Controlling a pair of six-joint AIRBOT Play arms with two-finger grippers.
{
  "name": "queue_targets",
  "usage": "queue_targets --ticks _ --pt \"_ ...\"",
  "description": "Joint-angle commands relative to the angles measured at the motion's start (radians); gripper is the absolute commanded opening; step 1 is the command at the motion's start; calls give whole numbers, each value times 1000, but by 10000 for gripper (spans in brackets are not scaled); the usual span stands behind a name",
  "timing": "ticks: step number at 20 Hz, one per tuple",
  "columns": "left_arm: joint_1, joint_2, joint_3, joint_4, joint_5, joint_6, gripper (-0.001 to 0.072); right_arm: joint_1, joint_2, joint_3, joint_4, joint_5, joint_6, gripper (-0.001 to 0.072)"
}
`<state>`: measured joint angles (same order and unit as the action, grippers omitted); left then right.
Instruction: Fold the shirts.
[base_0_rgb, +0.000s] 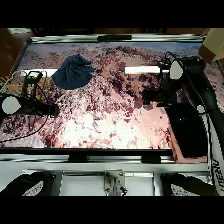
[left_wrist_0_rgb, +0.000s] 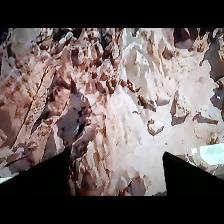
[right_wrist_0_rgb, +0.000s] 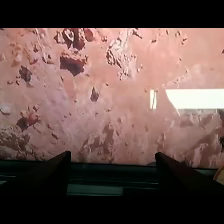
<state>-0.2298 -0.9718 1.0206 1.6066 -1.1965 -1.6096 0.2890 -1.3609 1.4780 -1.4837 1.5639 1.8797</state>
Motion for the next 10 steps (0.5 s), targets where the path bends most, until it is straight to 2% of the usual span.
queue_targets --ticks 1,10 --pt "-1 0 0 0 0 0 710 1 0 1 -3 3 0 635" --pt "-1 0 0 0 0 0 710 1 0 1 -2 -5 0 635"
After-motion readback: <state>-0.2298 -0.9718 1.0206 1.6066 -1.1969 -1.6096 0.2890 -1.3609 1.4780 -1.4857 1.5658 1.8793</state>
